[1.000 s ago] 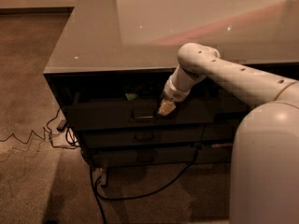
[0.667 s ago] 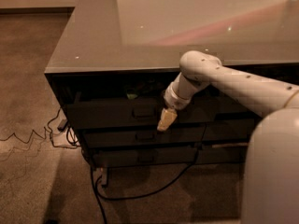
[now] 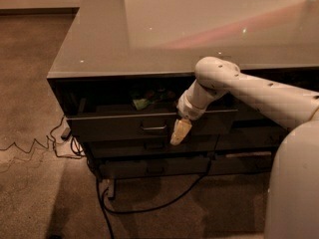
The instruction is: Open top drawer
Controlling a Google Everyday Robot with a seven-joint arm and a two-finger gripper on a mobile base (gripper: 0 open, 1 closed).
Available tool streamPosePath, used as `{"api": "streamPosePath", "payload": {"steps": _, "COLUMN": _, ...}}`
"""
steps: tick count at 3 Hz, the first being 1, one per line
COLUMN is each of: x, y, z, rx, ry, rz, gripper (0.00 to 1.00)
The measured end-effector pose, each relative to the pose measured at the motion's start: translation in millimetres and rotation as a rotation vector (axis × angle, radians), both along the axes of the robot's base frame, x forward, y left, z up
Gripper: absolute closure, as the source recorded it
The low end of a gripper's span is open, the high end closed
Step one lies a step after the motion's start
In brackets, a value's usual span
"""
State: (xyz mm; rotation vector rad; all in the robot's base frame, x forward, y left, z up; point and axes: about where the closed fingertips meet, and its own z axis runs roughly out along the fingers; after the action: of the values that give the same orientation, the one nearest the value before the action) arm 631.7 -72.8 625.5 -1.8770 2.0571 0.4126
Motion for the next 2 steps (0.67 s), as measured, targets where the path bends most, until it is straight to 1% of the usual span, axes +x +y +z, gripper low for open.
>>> {"api": "streamPosePath", "payload": {"steps": 1, "x": 0.0, "y": 0.0, "z": 7.8, "rx": 0.0, "ry": 0.0, "rz": 0.0, "gripper": 0.42}}
{"api": "streamPosePath", "payload": {"steps": 2, "x": -6.9, "y": -9.0, "z": 16.9, "rx": -0.013, "ry": -0.03, "rz": -0.012, "gripper": 0.65}}
